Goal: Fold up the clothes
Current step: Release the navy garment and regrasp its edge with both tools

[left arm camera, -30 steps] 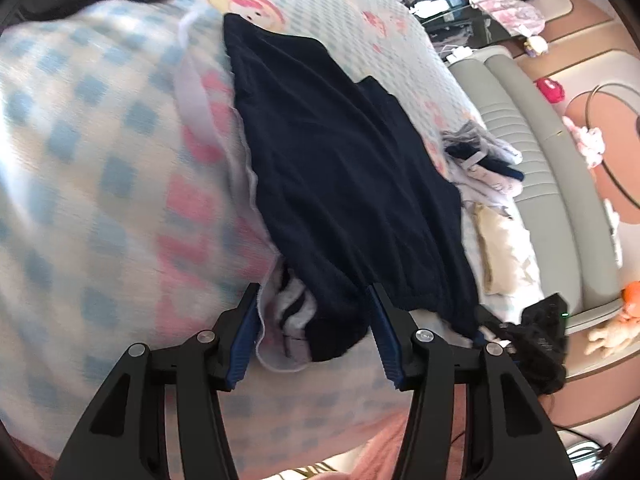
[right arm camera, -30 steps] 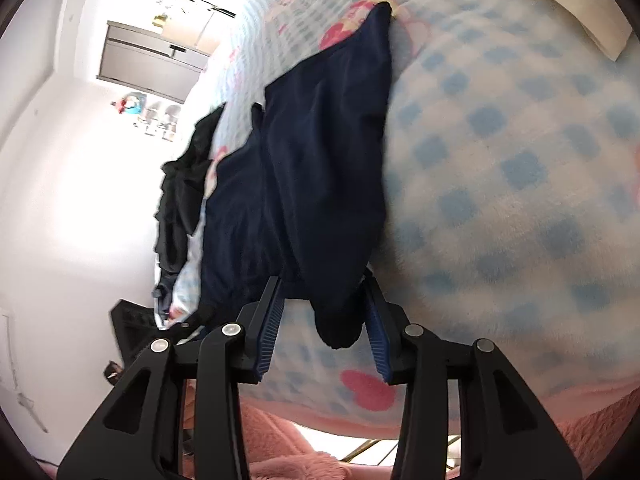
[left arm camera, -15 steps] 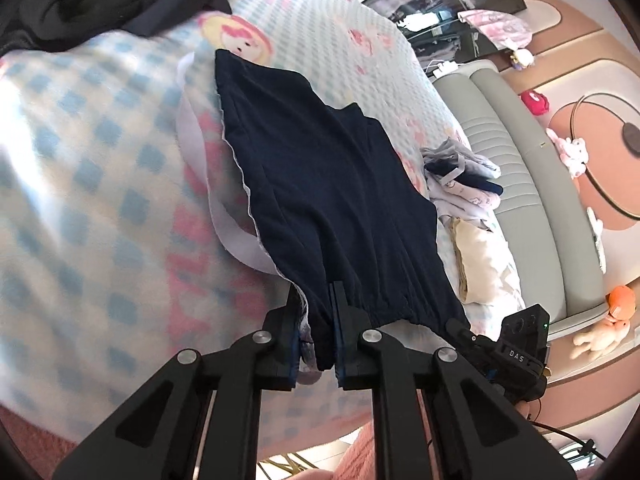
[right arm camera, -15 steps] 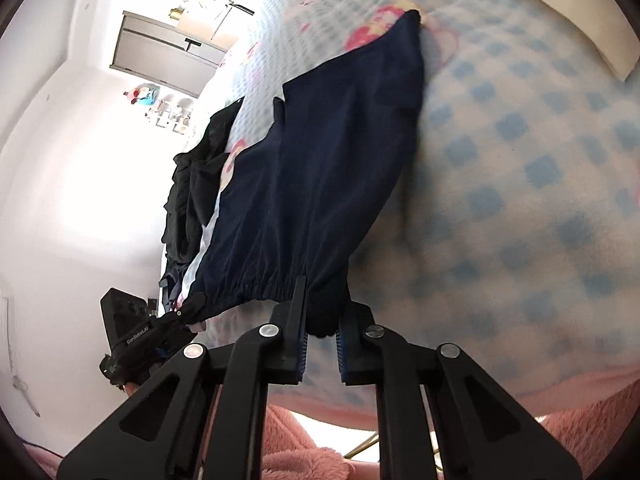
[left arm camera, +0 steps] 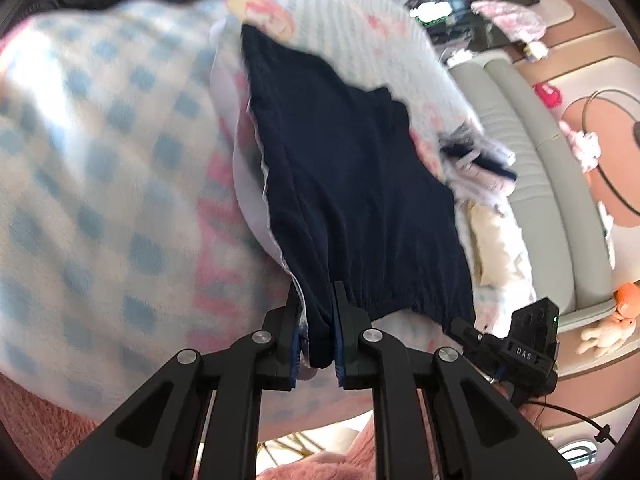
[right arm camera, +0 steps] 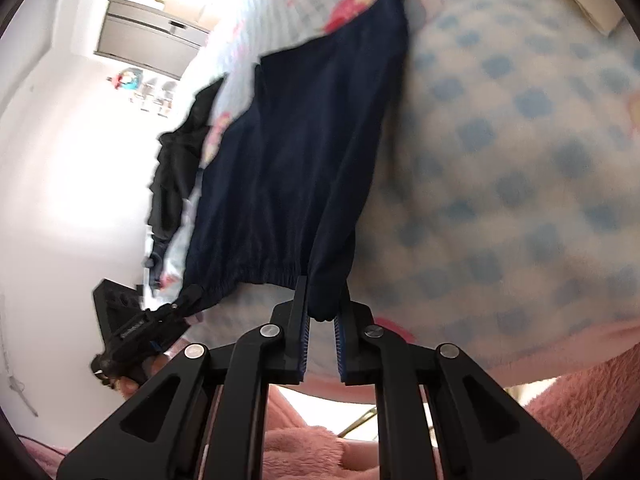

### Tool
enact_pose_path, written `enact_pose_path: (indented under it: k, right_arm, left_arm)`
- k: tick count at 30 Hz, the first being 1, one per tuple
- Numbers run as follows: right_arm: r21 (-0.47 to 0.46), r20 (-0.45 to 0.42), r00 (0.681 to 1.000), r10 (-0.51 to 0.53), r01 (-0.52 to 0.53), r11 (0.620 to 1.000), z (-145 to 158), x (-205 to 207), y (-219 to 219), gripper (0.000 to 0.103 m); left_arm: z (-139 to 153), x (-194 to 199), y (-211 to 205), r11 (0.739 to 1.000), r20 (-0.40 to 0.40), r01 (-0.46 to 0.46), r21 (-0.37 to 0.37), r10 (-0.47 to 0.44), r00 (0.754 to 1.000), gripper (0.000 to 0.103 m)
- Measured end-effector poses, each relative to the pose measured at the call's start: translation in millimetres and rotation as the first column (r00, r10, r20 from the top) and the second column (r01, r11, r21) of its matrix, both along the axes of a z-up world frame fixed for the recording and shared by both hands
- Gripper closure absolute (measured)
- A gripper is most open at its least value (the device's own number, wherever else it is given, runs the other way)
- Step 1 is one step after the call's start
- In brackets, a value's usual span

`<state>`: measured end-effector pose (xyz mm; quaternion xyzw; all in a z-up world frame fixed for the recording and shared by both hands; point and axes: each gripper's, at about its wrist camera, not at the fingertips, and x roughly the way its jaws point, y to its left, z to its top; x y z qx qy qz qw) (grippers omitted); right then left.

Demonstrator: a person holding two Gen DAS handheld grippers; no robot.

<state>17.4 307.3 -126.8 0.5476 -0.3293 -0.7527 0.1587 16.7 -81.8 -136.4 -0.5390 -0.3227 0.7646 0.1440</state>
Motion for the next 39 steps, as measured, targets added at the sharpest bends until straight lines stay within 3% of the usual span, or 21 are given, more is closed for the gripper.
enact_pose_path:
  k: [1,2,3,7,9,15,18,22,26,29,33,35,37,39]
  right_arm:
    - [0.042,0.012,1.000,-0.018,0.017,0.999,-2,0,2,0.086]
    - [0.074,0.021,0.999,-0.038,0.036,0.997,-3,0,3,0.075]
    - [0.090,0.022,0.998,-0.052,0.050,0.995,-2,0,5,0.073]
    - [0.031,-0.039,0.998,-0.039,0.040,0.999,13,2,12,0.064]
    - [0.055,-0.081,0.997,-0.014,0.019,0.998,26,2,12,0.053]
    - [0.160,-0.121,0.993,-0.006,0.025,0.987,47,-1,18,0.049]
    - [0.235,-0.106,0.993,-0.042,0.066,0.970,48,-4,27,0.048]
    - [0.203,-0.083,0.993,-0.081,0.097,0.974,42,-18,44,0.048]
    - [0.198,-0.094,0.994,-0.054,0.072,0.978,40,-43,38,0.048]
    - [0.222,-0.067,0.997,-0.038,0.052,0.974,26,-63,32,0.048]
    - [0.280,-0.030,0.999,-0.011,0.019,0.960,6,-78,19,0.048]
    - [0.266,-0.039,0.999,0.000,0.010,0.964,4,-80,14,0.048]
    - [0.248,-0.044,0.999,0.010,0.001,0.969,3,-82,11,0.052]
    - [0.216,-0.041,0.999,0.009,0.000,0.976,1,-84,12,0.072]
  left_arm:
    - [-7,-3,0,1.000,0.035,-0.004,0.002,0.004,0.999,0.073]
    - [-9,-3,-2,1.000,0.044,-0.009,0.017,0.009,0.999,0.072]
    - [-10,-3,-5,0.999,0.047,-0.016,0.034,0.014,0.999,0.071]
    - [4,2,-11,1.000,0.001,-0.005,0.028,0.005,1.000,0.052]
    - [10,3,-15,1.000,-0.017,-0.003,0.020,0.004,1.000,0.052]
    - [22,-3,-35,0.997,-0.067,-0.076,0.009,0.076,0.995,0.052]
    - [22,-12,-41,0.990,-0.077,-0.138,-0.015,0.137,0.988,0.052]
    - [15,-30,-35,0.986,-0.056,-0.166,0.031,0.168,0.984,0.052]
    - [15,-44,-15,0.992,-0.058,-0.126,0.027,0.127,0.990,0.051]
    - [6,-54,-6,0.993,-0.020,-0.115,0.027,0.115,0.993,0.043]
    - [2,-58,4,0.995,-0.007,-0.088,0.044,0.089,0.996,0.043]
    - [2,-59,10,0.997,-0.013,-0.060,0.049,0.060,0.998,0.045]
    - [1,-62,15,0.999,-0.009,-0.032,0.024,0.032,0.999,0.047]
    - [-1,-65,20,1.000,0.000,-0.011,-0.013,0.011,1.000,0.054]
